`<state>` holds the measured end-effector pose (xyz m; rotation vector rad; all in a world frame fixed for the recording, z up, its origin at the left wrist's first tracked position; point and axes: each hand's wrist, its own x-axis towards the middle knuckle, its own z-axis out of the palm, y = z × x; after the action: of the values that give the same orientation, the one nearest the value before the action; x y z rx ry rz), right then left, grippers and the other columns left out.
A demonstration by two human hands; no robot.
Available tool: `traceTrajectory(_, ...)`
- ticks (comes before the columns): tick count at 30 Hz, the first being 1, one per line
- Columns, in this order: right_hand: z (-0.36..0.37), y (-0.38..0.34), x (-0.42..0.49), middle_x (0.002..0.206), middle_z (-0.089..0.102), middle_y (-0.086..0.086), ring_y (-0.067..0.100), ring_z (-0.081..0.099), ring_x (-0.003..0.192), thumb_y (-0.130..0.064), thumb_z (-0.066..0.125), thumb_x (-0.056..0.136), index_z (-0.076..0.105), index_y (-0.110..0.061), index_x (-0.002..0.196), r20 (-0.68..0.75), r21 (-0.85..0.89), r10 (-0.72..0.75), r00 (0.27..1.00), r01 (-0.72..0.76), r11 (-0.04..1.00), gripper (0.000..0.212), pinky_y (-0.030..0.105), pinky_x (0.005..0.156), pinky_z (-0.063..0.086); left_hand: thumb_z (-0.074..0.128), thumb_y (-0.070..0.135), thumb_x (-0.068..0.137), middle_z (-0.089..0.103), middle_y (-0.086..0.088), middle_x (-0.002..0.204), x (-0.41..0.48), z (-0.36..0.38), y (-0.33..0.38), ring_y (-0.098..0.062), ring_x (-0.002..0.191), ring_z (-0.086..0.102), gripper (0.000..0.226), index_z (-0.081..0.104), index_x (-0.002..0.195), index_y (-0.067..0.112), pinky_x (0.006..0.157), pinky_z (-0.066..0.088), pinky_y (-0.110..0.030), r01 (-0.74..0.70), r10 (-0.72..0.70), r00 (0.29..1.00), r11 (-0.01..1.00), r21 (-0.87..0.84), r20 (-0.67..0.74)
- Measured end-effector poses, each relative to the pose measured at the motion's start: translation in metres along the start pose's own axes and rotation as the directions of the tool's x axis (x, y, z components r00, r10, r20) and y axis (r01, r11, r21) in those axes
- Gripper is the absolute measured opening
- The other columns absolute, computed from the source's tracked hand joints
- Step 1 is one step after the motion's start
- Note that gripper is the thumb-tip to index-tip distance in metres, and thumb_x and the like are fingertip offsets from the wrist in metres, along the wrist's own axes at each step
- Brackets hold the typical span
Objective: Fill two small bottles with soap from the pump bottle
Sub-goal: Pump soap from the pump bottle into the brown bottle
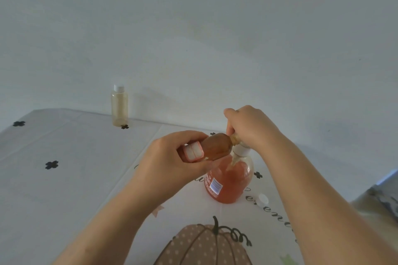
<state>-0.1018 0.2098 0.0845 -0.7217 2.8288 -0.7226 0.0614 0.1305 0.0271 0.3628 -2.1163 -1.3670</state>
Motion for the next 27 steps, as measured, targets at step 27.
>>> traceTrajectory(27,0.001,0.003,0.006,0.077,0.063,0.005,0.026,0.057,0.072,-0.033,0.042,0.097,0.073,-0.005,0.097,0.0,0.018,0.002,1.0,-0.002,1.0,0.042,0.035,0.074,0.046,0.082,0.042,0.06,0.07,0.017,0.078,-0.001,-0.001,0.001,-0.01,0.064,0.067,0.03,0.071,0.088,0.044,0.057,0.054,-0.021,-0.025,0.026,1.0,0.999,0.035,-0.012)
